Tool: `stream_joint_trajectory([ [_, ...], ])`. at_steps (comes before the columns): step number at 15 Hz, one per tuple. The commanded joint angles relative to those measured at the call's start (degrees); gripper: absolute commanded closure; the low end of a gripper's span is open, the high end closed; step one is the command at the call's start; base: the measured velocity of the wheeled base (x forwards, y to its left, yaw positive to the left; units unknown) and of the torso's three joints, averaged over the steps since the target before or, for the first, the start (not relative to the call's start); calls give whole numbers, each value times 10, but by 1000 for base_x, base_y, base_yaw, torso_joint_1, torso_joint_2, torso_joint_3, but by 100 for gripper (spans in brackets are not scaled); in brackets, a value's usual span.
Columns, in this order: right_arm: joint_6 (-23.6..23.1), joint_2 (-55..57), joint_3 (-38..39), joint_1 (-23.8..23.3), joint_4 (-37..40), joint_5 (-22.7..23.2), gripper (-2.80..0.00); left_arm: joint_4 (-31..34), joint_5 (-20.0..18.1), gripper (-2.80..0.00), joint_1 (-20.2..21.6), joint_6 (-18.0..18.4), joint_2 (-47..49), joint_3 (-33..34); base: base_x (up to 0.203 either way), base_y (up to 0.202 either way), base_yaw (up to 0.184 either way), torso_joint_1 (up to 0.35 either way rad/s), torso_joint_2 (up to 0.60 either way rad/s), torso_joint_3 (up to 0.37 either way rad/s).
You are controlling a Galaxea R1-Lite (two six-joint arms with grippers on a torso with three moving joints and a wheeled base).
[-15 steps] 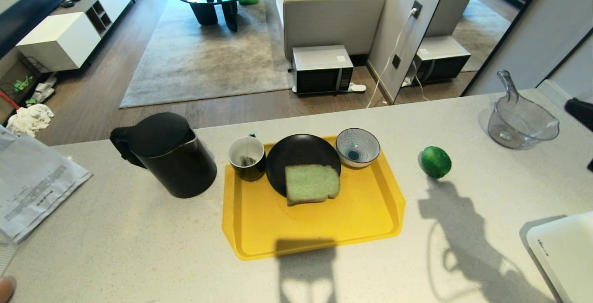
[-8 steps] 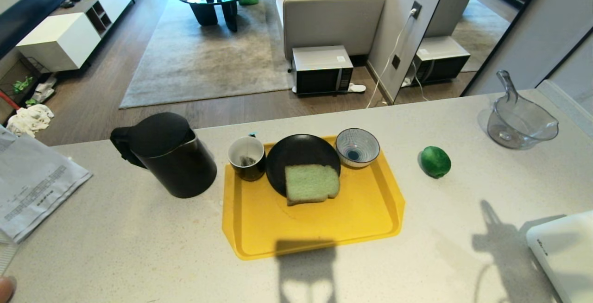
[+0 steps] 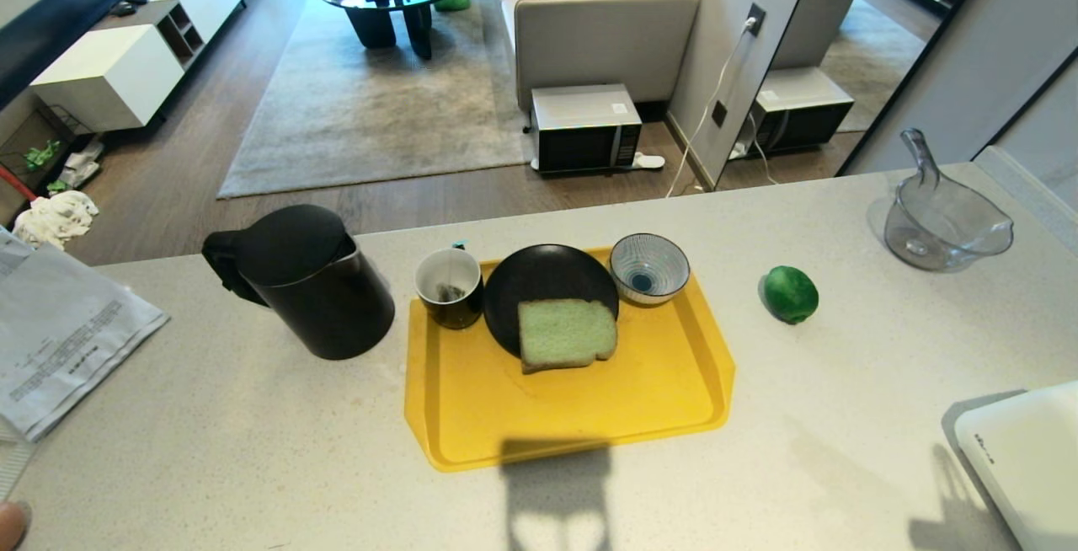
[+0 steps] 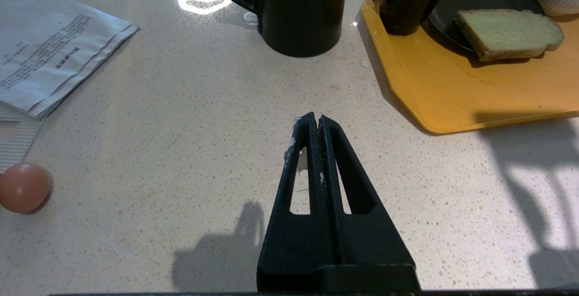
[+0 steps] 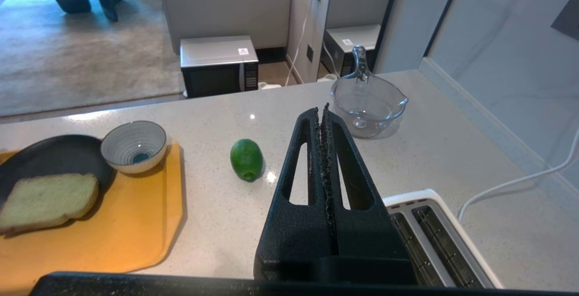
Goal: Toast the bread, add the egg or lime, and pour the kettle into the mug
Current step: Pick up the egg
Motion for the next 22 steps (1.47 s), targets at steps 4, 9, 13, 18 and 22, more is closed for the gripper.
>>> stream_joint_trajectory([
  [4,-2,-128,143,-21,0,70,0,-1,0,0,0,0,-1,10,0,0,0,0,0,0],
  [9,-7,-177,218,-23,66,111,0,0,0,0,0,0,-1,10,0,0,0,0,0,0],
  [13,-11,-177,218,-23,113,114,0,-1,0,0,0,0,-1,10,0,0,0,0,0,0],
  [18,-7,-177,218,-23,141,129,0,0,0,0,0,0,-1,10,0,0,0,0,0,0],
  [22,-13,-177,218,-23,143,127,0,0,1,0,0,0,-1,10,0,0,0,0,0,0],
])
